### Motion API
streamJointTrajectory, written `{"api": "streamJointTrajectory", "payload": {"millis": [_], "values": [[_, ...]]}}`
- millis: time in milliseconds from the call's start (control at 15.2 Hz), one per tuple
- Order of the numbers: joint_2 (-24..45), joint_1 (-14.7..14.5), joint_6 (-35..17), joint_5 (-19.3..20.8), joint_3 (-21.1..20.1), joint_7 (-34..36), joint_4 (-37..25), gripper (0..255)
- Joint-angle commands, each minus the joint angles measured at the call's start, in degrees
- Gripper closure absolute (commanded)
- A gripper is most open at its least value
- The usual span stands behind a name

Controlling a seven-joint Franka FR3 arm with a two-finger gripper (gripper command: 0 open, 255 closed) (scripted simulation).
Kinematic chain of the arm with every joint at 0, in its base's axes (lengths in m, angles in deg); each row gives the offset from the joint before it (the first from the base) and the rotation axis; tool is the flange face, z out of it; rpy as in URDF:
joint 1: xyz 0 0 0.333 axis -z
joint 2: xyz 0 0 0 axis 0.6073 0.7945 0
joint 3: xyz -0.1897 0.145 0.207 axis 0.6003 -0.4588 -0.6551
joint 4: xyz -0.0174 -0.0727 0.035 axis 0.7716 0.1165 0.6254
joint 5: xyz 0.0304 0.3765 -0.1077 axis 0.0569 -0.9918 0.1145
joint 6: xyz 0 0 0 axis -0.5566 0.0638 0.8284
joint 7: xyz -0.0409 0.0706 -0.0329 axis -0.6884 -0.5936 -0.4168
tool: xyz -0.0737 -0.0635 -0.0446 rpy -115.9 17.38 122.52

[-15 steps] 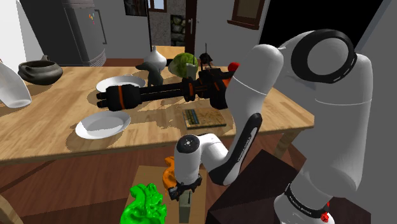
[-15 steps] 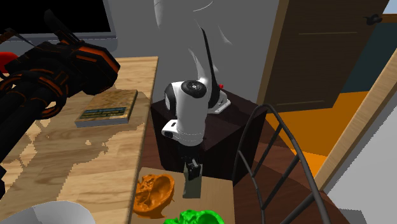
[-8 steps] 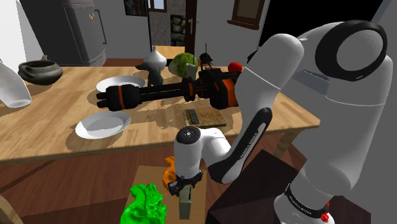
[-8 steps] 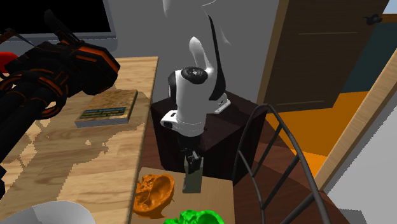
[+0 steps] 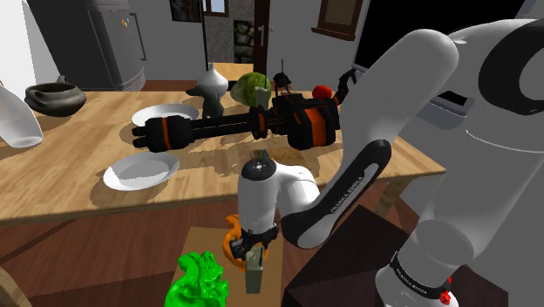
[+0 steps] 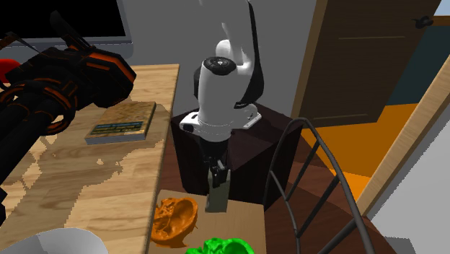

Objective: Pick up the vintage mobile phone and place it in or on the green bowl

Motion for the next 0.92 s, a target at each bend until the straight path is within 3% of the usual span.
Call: {"api": "streamJointTrajectory", "payload": {"millis": [0,462,858], "values": [[-2.46,0.79,0.96,-4.16,-1.38,-3.04,0.39,255],[-10.36,0.35,5.96,-16.29,-2.45,-12.15,-0.01,255],[-15.22,-1.36,10.35,-22.02,-1.06,-16.62,-1.0,255]]}}
